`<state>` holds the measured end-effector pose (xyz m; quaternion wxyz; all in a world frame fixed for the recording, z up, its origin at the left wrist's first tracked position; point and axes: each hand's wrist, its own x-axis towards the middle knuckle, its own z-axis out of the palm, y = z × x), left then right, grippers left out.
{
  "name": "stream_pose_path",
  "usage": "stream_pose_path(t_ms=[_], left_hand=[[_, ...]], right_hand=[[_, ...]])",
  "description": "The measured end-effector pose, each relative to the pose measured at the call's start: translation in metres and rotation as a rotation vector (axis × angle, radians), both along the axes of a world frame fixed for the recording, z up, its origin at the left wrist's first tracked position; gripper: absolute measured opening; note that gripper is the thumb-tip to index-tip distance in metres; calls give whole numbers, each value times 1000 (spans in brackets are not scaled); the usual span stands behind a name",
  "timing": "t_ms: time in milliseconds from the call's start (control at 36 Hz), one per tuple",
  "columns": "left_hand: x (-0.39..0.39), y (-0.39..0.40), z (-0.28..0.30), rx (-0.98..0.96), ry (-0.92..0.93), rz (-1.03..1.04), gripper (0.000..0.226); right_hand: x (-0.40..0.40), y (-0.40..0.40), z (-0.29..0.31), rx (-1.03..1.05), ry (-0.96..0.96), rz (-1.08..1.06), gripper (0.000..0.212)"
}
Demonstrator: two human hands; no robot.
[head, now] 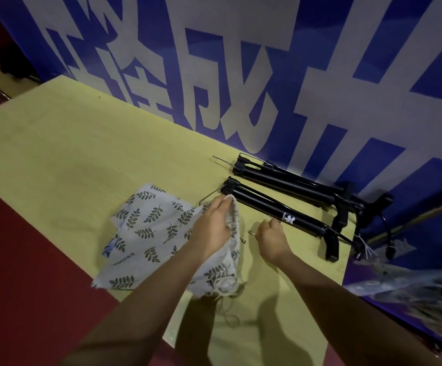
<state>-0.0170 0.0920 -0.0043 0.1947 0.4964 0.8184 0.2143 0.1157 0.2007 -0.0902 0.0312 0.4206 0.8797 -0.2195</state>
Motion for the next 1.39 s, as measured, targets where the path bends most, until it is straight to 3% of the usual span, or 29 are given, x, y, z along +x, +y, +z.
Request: stream_pose_path(t_ms=[111,194,333,417,556,861,1056,1194,1389], left_hand=[[2,-2,5,-24,-40,-8,75],[2,-6,14,-89,-94,-50,81],[1,-18,32,-157,-90,-89,86],[-2,-24,39,-119,-80,-87,88],[-5,-37,55,-31,-132,-108,84],[-9,-51,76,40,-11,-19,81],[-3,-35,77,17,144,-15,73],[1,-20,73,-57,228,-13,70],[-3,-5,59,-121,246,-24,64]], right_hand=[[3,-6,15,-119,173,-111,11],[6,-14,29,-191,379,-157,15],[2,-29,59,-262,553,-48,12],[-3,-44,75,-333,600,19,25],[-14,-66,85,-295,526,99,36],[-18,-73,102,-156,530,84,11],[-19,-60,115,-22,557,84,30],[-22,-43,112,-42,407,39,36],[-10,-16,97,-47,512,-70,13]])
